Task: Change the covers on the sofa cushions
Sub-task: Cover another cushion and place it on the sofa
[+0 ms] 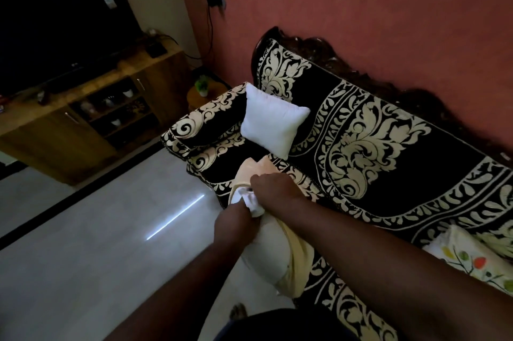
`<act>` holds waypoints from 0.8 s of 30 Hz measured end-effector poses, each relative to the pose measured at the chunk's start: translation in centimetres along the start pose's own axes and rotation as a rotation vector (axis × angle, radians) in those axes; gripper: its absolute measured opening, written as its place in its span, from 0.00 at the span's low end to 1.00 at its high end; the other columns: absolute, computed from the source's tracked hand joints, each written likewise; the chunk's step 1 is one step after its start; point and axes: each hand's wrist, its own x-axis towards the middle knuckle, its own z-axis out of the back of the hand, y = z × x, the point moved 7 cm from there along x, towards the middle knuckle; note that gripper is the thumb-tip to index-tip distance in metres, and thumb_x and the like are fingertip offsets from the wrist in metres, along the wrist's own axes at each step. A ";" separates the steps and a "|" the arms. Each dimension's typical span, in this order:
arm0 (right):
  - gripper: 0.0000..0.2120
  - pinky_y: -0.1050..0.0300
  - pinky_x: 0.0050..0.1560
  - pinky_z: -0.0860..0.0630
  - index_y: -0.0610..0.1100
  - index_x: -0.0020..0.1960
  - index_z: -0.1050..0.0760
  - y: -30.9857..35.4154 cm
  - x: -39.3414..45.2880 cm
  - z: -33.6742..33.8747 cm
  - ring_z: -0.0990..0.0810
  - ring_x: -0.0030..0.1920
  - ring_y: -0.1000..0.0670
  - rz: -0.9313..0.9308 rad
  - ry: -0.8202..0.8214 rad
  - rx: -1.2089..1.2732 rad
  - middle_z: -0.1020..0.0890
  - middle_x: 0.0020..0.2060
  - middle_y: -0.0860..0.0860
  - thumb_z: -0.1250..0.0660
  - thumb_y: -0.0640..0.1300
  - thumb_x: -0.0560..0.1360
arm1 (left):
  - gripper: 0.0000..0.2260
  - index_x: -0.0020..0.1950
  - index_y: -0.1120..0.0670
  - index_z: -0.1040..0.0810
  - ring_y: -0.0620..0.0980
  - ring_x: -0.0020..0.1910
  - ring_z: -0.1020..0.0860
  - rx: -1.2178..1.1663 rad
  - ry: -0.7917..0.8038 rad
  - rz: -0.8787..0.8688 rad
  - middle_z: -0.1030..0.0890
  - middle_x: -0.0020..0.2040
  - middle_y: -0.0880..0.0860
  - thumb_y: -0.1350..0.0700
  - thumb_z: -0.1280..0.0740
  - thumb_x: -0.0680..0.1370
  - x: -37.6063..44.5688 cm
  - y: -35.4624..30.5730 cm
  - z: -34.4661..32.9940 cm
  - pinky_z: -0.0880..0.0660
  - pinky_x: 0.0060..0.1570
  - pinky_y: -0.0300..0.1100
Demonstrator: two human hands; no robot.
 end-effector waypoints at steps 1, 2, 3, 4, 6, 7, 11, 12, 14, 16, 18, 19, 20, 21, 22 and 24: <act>0.09 0.51 0.38 0.29 0.42 0.53 0.21 0.8 -0.1 0.4 0.15 0.44 0.38 0.016 -0.053 0.023 0.15 0.45 0.42 0.34 0.47 0.79 | 0.16 0.66 0.53 0.24 0.56 0.55 0.19 0.009 0.027 0.034 0.17 0.55 0.54 0.51 0.35 0.79 0.4 0.4 -0.1 0.27 0.50 0.43; 0.09 0.50 0.39 0.30 0.42 0.56 0.24 1.7 -0.3 0.9 0.16 0.48 0.38 0.041 -0.095 0.035 0.16 0.48 0.42 0.37 0.46 0.80 | 0.14 0.64 0.53 0.23 0.57 0.55 0.18 0.033 0.072 0.090 0.17 0.55 0.55 0.52 0.35 0.79 0.7 0.9 -0.2 0.25 0.51 0.44; 0.09 0.50 0.40 0.32 0.42 0.58 0.25 2.7 -0.7 1.3 0.17 0.49 0.37 0.064 -0.105 0.052 0.17 0.50 0.41 0.39 0.44 0.81 | 0.12 0.61 0.54 0.22 0.57 0.55 0.18 0.066 0.123 0.148 0.17 0.55 0.55 0.52 0.35 0.79 1.0 1.4 -0.3 0.24 0.51 0.46; 0.09 0.50 0.41 0.33 0.42 0.58 0.26 3.7 -1.0 1.4 0.17 0.50 0.37 0.081 -0.093 0.074 0.17 0.51 0.41 0.40 0.43 0.81 | 0.11 0.58 0.56 0.21 0.57 0.55 0.18 0.083 0.164 0.195 0.16 0.54 0.56 0.53 0.34 0.78 1.2 1.8 -0.5 0.22 0.52 0.47; 0.09 0.50 0.40 0.34 0.42 0.58 0.26 4.9 -1.6 1.7 0.17 0.50 0.37 0.081 -0.074 0.117 0.17 0.50 0.41 0.41 0.41 0.81 | 0.13 0.59 0.58 0.22 0.57 0.57 0.19 0.053 0.206 0.244 0.17 0.56 0.57 0.53 0.32 0.78 1.7 2.4 -0.8 0.23 0.55 0.48; 0.09 0.49 0.40 0.33 0.42 0.58 0.26 4.8 -1.9 1.5 0.17 0.50 0.37 0.062 -0.071 0.117 0.18 0.50 0.42 0.42 0.41 0.81 | 0.14 0.61 0.58 0.23 0.58 0.59 0.19 -0.025 0.189 0.263 0.18 0.58 0.58 0.53 0.32 0.79 1.9 2.6 -0.7 0.25 0.55 0.48; 0.14 0.48 0.33 0.24 0.46 0.61 0.30 -0.1 -3.7 -1.3 0.19 0.43 0.40 -0.157 -0.078 0.043 0.21 0.47 0.44 0.43 0.44 0.76 | 0.16 0.59 0.50 0.21 0.57 0.55 0.19 -0.715 -0.159 0.511 0.16 0.54 0.54 0.47 0.31 0.73 2.3 4.7 0.2 0.23 0.52 0.47; 0.16 0.47 0.33 0.23 0.47 0.63 0.33 -1.7 -4.4 -2.5 0.20 0.44 0.41 -0.230 -0.067 0.021 0.21 0.50 0.43 0.39 0.44 0.75 | 0.17 0.60 0.50 0.20 0.56 0.55 0.19 -0.810 -0.254 0.566 0.16 0.54 0.54 0.46 0.31 0.72 2.3 5.4 0.7 0.23 0.54 0.47; 0.24 0.46 0.38 0.20 0.46 0.69 0.40 -4.2 -6.0 -5.0 0.20 0.49 0.41 -0.368 -0.003 0.069 0.24 0.58 0.41 0.34 0.44 0.76 | 0.19 0.61 0.52 0.20 0.57 0.56 0.19 -0.950 -0.388 0.664 0.16 0.56 0.54 0.47 0.30 0.72 2.5 6.7 1.6 0.24 0.55 0.46; 0.25 0.47 0.47 0.19 0.45 0.72 0.43 -4.7 -7.1 -6.3 0.19 0.53 0.41 -0.460 0.071 0.150 0.26 0.61 0.42 0.36 0.46 0.79 | 0.18 0.62 0.54 0.21 0.58 0.57 0.20 -0.986 -0.525 0.791 0.17 0.58 0.56 0.50 0.30 0.74 2.4 8.5 2.1 0.26 0.54 0.45; 0.22 0.48 0.48 0.20 0.43 0.72 0.42 -2.5 -7.2 -6.0 0.18 0.52 0.40 -0.365 0.052 0.151 0.23 0.58 0.43 0.39 0.47 0.82 | 0.15 0.61 0.54 0.21 0.58 0.57 0.20 -0.965 -0.685 0.940 0.17 0.58 0.56 0.53 0.33 0.76 1.5 10.1 2.6 0.27 0.54 0.44; 0.21 0.48 0.46 0.21 0.43 0.72 0.40 -0.8 -7.1 -5.5 0.17 0.51 0.40 -0.284 0.011 0.161 0.22 0.57 0.43 0.40 0.48 0.82 | 0.14 0.60 0.54 0.20 0.57 0.56 0.19 -0.966 -0.763 1.000 0.17 0.58 0.55 0.52 0.36 0.77 1.1 10.9 3.0 0.27 0.53 0.43; 0.19 0.48 0.43 0.22 0.44 0.70 0.37 0.9 -7.2 -4.7 0.17 0.48 0.40 -0.196 -0.047 0.163 0.21 0.54 0.44 0.39 0.48 0.82 | 0.14 0.60 0.53 0.20 0.57 0.56 0.19 -0.974 -0.831 1.042 0.17 0.58 0.54 0.51 0.38 0.78 0.8 11.6 3.3 0.26 0.53 0.42; 0.16 0.50 0.37 0.22 0.45 0.65 0.33 2.4 -7.4 -3.6 0.16 0.44 0.41 -0.114 -0.110 0.162 0.20 0.50 0.46 0.35 0.48 0.80 | 0.15 0.60 0.52 0.20 0.57 0.57 0.19 -0.985 -0.874 1.074 0.17 0.58 0.53 0.49 0.40 0.79 0.6 12.2 3.6 0.25 0.55 0.43; 0.15 0.52 0.31 0.24 0.47 0.59 0.30 3.5 -7.5 -2.9 0.16 0.37 0.43 -0.047 -0.136 0.152 0.20 0.45 0.48 0.30 0.48 0.76 | 0.16 0.62 0.51 0.21 0.57 0.58 0.19 -0.987 -0.888 1.099 0.17 0.59 0.54 0.48 0.41 0.79 0.6 12.5 3.8 0.24 0.57 0.45; 0.17 0.55 0.24 0.28 0.50 0.53 0.31 3.9 -7.4 -2.4 0.19 0.31 0.44 -0.002 -0.171 0.156 0.20 0.40 0.50 0.26 0.47 0.70 | 0.18 0.66 0.51 0.24 0.59 0.61 0.21 -0.960 -0.834 1.106 0.18 0.62 0.55 0.47 0.37 0.79 0.6 12.4 3.8 0.25 0.60 0.47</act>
